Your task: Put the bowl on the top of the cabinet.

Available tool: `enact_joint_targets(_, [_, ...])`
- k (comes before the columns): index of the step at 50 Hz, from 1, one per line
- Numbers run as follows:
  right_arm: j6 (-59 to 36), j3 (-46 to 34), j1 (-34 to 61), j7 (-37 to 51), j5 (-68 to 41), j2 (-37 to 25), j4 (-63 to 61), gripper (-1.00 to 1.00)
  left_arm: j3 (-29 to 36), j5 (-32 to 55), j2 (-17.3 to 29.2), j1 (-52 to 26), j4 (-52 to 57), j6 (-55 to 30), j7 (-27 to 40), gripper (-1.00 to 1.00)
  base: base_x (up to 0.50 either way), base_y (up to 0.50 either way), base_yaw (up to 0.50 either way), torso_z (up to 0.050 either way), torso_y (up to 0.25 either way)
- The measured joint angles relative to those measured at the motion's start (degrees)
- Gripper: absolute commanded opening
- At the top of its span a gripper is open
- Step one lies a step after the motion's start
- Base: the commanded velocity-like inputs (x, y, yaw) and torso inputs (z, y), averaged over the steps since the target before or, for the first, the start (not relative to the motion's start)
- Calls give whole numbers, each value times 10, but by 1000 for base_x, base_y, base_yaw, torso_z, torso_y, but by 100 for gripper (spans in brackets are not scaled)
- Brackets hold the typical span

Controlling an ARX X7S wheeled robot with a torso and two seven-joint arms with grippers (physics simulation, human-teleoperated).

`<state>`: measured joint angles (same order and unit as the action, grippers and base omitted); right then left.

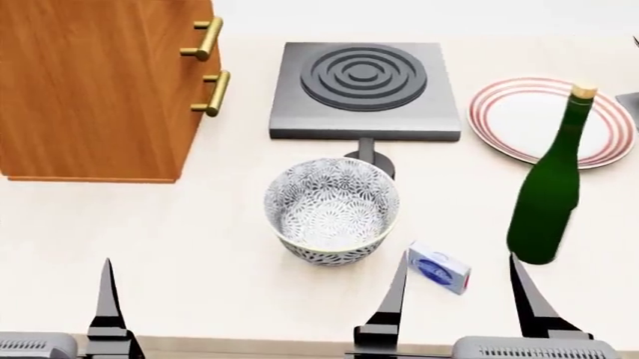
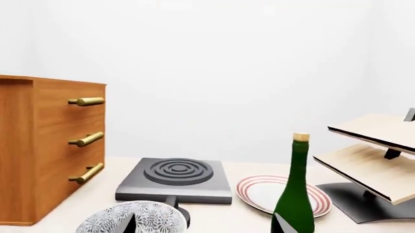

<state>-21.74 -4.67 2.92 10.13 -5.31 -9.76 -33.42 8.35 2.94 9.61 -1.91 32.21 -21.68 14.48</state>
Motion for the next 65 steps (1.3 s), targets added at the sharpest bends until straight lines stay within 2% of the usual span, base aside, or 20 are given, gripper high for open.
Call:
enact_joint_targets(7, [-1,-1,1,4,-2,-3,0,100,1,4,2,1,1,1,3,100,0,100,0,0,0])
enact_joint_targets(24, [-2,-7,2,11,-6,-8,2,100,5,10,7,1,1,3,10,100,0,470,0,0,0])
enact_joint_targets(37, [-2,-11,2,18,-11,-13,1,100,8,13,12,2,2,4,16,100,0,114,0,0,0])
enact_joint_targets(53, [-2,-18,2,29,-18,-22,-1,100,13,18,18,2,6,2,24,100,0,500,0,0,0])
enact_joint_targets(65, [1,-22,2,35,-26,-27,-1,100,16,22,24,1,6,3,31,100,0,60,0,0,0])
